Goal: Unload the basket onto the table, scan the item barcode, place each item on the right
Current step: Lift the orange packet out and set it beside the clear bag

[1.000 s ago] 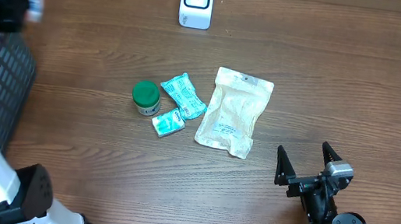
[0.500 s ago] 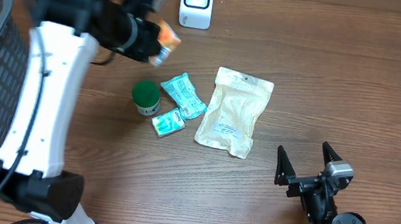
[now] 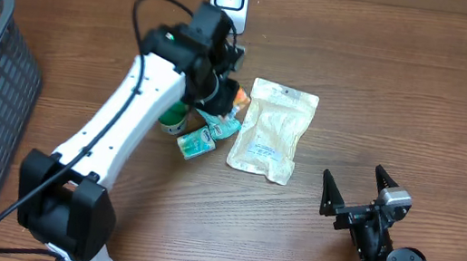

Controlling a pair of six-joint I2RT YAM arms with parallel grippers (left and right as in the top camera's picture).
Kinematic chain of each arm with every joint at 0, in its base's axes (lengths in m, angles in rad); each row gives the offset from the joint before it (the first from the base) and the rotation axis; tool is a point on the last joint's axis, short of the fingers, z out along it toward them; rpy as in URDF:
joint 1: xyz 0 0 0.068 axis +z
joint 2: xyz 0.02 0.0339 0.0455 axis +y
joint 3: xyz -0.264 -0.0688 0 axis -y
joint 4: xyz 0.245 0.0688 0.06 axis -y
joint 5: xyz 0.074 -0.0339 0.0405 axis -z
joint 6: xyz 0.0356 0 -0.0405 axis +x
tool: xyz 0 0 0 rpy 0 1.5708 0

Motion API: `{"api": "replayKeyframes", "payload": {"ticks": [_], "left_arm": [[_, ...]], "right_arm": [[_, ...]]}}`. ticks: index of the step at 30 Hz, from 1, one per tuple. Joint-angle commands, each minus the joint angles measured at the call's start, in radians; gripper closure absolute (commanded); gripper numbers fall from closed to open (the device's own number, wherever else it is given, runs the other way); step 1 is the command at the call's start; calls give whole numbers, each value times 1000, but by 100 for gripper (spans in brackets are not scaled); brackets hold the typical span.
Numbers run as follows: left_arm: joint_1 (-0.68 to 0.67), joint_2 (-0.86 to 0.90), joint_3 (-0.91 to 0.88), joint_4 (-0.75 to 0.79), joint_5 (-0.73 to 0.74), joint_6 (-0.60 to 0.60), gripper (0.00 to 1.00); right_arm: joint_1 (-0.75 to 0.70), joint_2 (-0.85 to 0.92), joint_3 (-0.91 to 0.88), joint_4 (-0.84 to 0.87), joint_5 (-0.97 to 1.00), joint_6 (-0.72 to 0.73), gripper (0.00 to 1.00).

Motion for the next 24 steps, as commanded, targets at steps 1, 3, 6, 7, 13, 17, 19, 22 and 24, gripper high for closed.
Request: {"api": "replayKeyframes", "payload": {"ticks": [1,3,6,7,13,17,19,22,24], "left_arm": [[-24,3,-109,45,-25,-74,96],[-32,3,-164,71,-24,-109,96],[-41,3,-217,102,-23,-141,96],[-43,3,-227,111,-18,-144,96],[-61,3,-230,146,7,-144,29],[-58,2,-193,129,10,-151,0],[-48,0,-135,86,1,-138,1],[-18,-6,10,-11,-2,-96,0],[18,-6,146,-99,-10,-57,0]], "right_arm": [[3,-9,-10,7,-1,-2,0],[3,-9,-10,7,-1,-2,0],[3,-9,-10,7,-1,-2,0],[3,-9,-10,7,-1,-2,0],[3,-9,-10,7,-1,-2,0],[3,-9,-10,7,-1,-2,0],[3,-9,-10,7,-1,-2,0],[3,-9,-10,7,-1,-2,0],[3,-9,-10,7,-1,-2,0]]}}
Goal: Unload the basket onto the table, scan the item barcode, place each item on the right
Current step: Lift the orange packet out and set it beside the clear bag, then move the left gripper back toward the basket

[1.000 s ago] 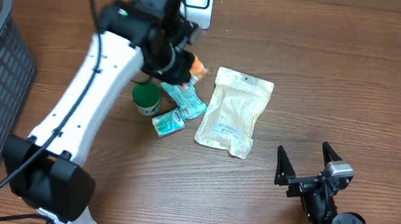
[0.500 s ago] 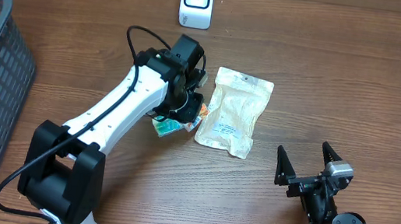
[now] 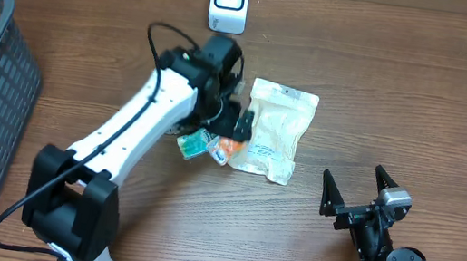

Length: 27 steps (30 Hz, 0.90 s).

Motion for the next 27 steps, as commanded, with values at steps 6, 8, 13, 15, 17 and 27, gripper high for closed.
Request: {"api": "replayKeyframes", "payload": {"ticks": [6,8,13,15,17,27], "left_arm": [[194,-10,526,-277,-52,215,0],[256,-10,592,-322,-51,316,0],[426,-1,591,-337,-52,486,0],[495,8,576,-333,-53,493,1],[561,17,566,-323,-56,494,0],[727,35,565,-219,-56,621,0]], "right_arm": [[4,-9,-10,8,-1,-1,0],[4,-9,-10,8,-1,-1,0],[4,-9,-10,8,-1,-1,0],[4,-9,-10,8,-1,-1,0],[4,-9,-10,8,-1,-1,0],[4,-9,-10,8,-1,-1,0]]}}
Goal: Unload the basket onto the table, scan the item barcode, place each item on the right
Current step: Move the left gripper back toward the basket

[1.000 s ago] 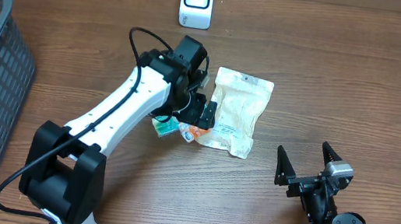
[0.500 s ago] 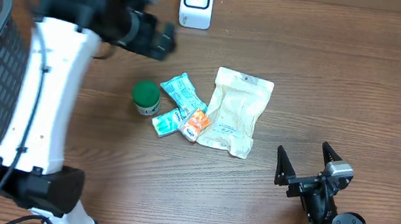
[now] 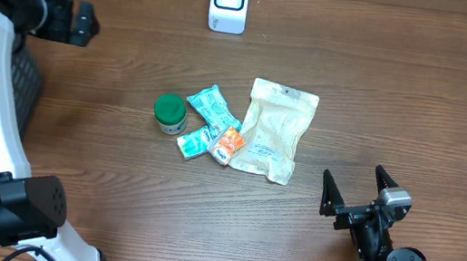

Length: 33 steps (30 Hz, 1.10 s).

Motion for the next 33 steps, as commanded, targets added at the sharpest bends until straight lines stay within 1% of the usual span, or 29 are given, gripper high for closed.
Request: {"api": "replayKeyframes", "payload": {"ticks": [1,9,16,24,27,33], "left_arm": [[10,21,-4,8,2,92,0],[11,88,-5,6,-18,106,0],[11,118,-5,19,-175,21,0],[24,118,-5,72,-193,23,0],[45,118,-5,115,-218,23,1],[78,118,-5,118,-215,22,0]], "right_arm": [[3,-9,-10,7,-1,-1,0],[3,-9,-10,7,-1,-1,0],[3,-9,-10,7,-1,-1,0],[3,-9,-10,7,-1,-1,0],[3,-9,-10,7,-1,-1,0],[3,-9,-10,7,-1,-1,0]]}}
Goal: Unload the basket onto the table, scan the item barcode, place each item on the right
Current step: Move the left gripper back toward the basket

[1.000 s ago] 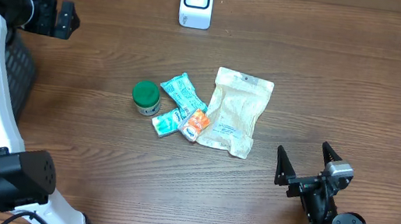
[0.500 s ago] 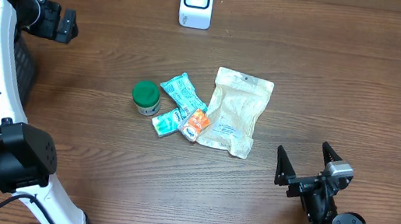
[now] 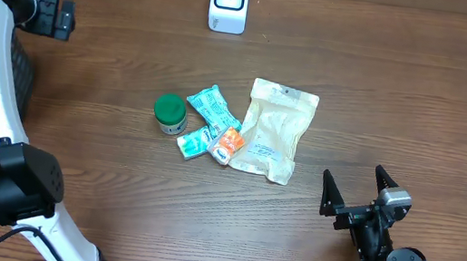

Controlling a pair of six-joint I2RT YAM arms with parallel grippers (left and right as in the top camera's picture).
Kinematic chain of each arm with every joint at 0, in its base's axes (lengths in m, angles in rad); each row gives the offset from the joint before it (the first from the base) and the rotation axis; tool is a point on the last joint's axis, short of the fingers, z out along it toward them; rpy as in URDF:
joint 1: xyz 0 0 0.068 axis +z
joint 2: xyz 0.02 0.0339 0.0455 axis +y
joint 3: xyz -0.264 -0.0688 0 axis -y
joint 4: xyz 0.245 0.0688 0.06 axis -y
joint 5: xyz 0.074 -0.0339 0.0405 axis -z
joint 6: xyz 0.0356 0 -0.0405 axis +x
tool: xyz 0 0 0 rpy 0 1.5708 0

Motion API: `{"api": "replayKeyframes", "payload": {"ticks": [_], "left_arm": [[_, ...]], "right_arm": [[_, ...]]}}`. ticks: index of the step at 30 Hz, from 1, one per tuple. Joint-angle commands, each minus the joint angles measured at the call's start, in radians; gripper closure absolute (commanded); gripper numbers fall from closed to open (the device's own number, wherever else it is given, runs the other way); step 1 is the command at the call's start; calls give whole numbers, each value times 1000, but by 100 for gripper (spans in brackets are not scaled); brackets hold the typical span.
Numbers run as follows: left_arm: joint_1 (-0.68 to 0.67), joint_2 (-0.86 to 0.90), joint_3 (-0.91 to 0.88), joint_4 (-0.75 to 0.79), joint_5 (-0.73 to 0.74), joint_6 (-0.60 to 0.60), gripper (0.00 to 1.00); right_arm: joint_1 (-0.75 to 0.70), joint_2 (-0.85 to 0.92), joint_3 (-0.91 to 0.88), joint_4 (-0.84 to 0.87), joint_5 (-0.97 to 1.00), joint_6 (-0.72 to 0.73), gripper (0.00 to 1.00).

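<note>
The white barcode scanner (image 3: 229, 2) stands at the back of the table. In the middle lies a cluster: a small orange packet (image 3: 228, 144), a teal packet (image 3: 214, 107), a smaller teal packet (image 3: 195, 142), a green-lidded jar (image 3: 169, 112) and a beige pouch (image 3: 275, 129). My left gripper (image 3: 64, 19) hangs at the far left, well away from the cluster, with nothing in it; its fingers look open. My right gripper (image 3: 356, 186) stands open near the front right, holding nothing.
A dark mesh basket (image 3: 25, 74) sits at the left edge, mostly hidden behind my white left arm. Bare wooden tabletop lies between the cluster and the scanner, and to the right of the pouch.
My left gripper has shifted a little further left at the far-left side. The packets, jar, pouch and right arm are where they were.
My left gripper held the orange packet up just below the scanner. Then it was down at the cluster with the orange packet beside the small teal one. Then it was far left over the basket, empty, the packet left in the cluster, and it stays there now.
</note>
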Motion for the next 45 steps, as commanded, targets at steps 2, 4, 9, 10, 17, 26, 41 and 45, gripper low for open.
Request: {"api": "replayKeyframes", "payload": {"ticks": [2,4,9,10,17,26,41,45], "left_arm": [[35,-4,-3,6,-33,-12,0],[35,-5,-3,3,-33,-35,0],[30,-40,8,-3,-32,-94,0],[30,-58,16,-3,-33,-116,0],[32,-224,80,-26,-33,-194,0],[68,-380,80,-92,-43,-248,1],[248,-382,60,-137,-11,-321,0],[248,-382,60,-137,-11,-321,1]], "right_arm": [[4,-9,-10,7,-1,-1,0],[4,-9,-10,7,-1,-1,0],[4,-9,-10,7,-1,-1,0],[4,-9,-10,7,-1,-1,0],[4,-9,-10,7,-1,-1,0],[4,-9,-10,7,-1,-1,0],[4,-9,-10,7,-1,-1,0],[4,-9,-10,7,-1,-1,0]]}}
